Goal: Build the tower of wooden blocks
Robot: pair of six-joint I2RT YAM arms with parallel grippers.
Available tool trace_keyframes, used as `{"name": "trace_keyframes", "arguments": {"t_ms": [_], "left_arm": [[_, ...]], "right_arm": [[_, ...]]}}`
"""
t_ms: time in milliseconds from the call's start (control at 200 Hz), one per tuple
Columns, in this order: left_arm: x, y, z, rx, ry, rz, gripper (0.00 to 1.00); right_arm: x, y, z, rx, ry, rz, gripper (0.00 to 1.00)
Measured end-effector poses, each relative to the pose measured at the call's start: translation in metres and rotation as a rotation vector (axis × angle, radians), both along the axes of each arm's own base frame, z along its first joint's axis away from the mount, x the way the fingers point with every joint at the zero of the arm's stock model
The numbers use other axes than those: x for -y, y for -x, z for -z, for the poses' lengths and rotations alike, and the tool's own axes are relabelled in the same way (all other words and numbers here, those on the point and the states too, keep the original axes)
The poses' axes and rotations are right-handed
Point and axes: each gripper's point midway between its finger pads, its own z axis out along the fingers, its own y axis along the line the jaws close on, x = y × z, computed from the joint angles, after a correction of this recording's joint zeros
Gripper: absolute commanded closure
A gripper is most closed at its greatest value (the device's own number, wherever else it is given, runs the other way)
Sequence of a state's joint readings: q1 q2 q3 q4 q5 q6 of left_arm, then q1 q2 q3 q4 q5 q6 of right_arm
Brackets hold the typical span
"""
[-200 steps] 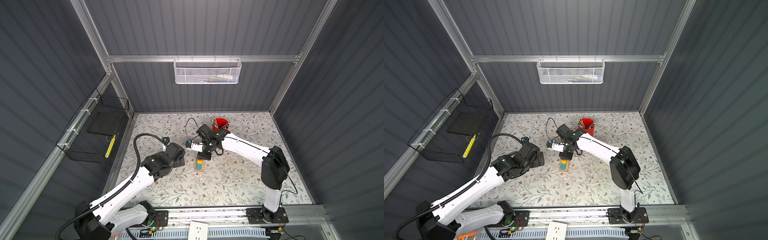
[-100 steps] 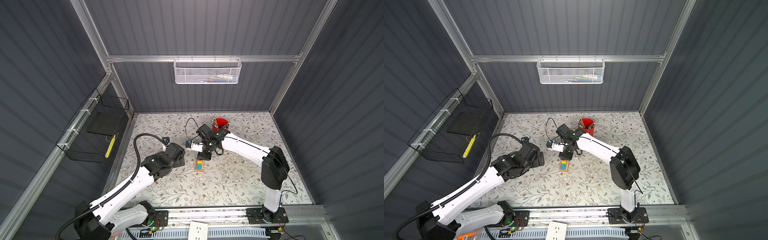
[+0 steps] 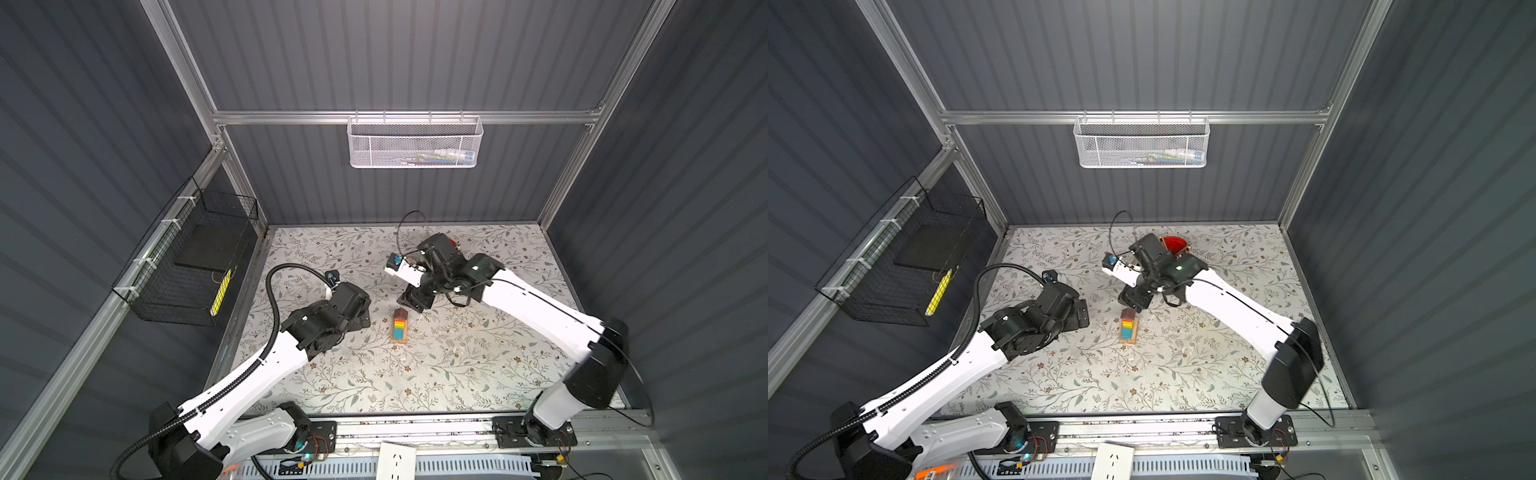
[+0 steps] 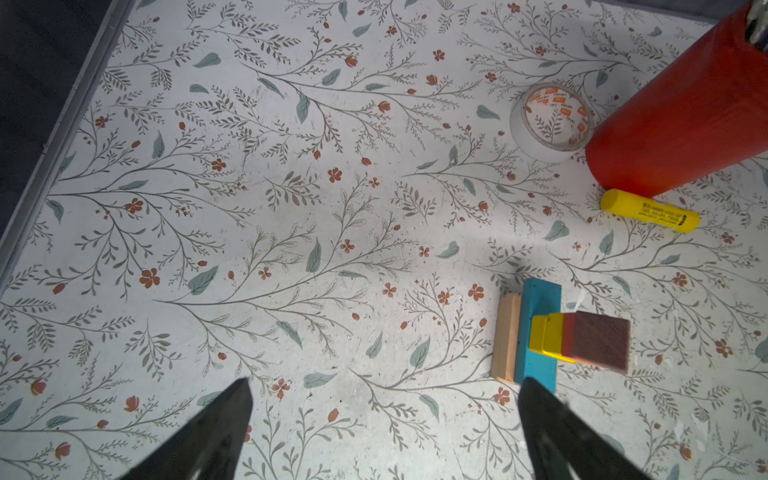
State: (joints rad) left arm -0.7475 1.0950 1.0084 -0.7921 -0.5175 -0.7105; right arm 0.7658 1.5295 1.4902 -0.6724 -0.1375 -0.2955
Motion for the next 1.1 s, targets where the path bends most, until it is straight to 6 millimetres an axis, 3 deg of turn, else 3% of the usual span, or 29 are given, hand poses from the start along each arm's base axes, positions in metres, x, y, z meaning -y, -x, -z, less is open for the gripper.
{"name": "trace_keyframes", "arguments": {"t_ms": [80, 150, 320, 390, 485, 555, 610, 700, 816, 931, 1021, 1101], "left_arm": [[-0.004, -0.005, -0.004, 0.021, -0.003, -0.023, 0.0], [-0.009, -0.01, -0.008, 0.045, -0.001, -0.049, 0.0], [-0.035, -0.039, -0.016, 0.15, -0.01, -0.176, 0.0], [-0.063, -0.058, -0.007, 0.18, -0.044, -0.267, 0.0], [-0.122, -0.083, 0.024, 0.179, -0.114, -0.429, 0.0], [-0.163, -0.093, 0.059, 0.154, -0.176, -0.51, 0.0], [-0.184, -0.094, 0.087, 0.114, -0.236, -0.534, 0.0], [-0.191, -0.095, 0.124, 0.101, -0.305, -0.484, 0.0], [-0.185, -0.089, 0.155, 0.168, -0.327, -0.382, 0.0], [-0.171, -0.104, 0.167, 0.224, -0.315, -0.276, 0.0], [-0.159, -0.12, 0.162, 0.302, -0.295, -0.214, 0.0], [-0.154, -0.127, 0.156, 0.337, -0.286, -0.185, 0.0]], "right_arm": [[0.032, 0.0, -0.02, 0.021, -0.088, 0.143, 0.08], [0.071, -0.003, -0.03, 0.034, -0.154, 0.306, 0.01], [0.204, -0.015, -0.017, 0.1, -0.243, 0.838, 0.01], [0.264, -0.017, 0.002, 0.132, -0.255, 1.08, 0.01], [0.336, -0.019, 0.038, 0.17, -0.237, 1.362, 0.01], [0.376, -0.021, 0.068, 0.192, -0.203, 1.51, 0.01], [0.399, -0.021, 0.095, 0.201, -0.166, 1.591, 0.01], [0.417, -0.018, 0.134, 0.205, -0.136, 1.642, 0.01], [0.411, -0.025, 0.168, 0.204, -0.168, 1.583, 0.01], [0.396, -0.048, 0.169, 0.247, -0.275, 1.476, 0.01], [0.379, -0.066, 0.161, 0.321, -0.357, 1.36, 0.01], [0.36, -0.071, 0.167, 0.349, -0.372, 1.27, 0.01]]}}
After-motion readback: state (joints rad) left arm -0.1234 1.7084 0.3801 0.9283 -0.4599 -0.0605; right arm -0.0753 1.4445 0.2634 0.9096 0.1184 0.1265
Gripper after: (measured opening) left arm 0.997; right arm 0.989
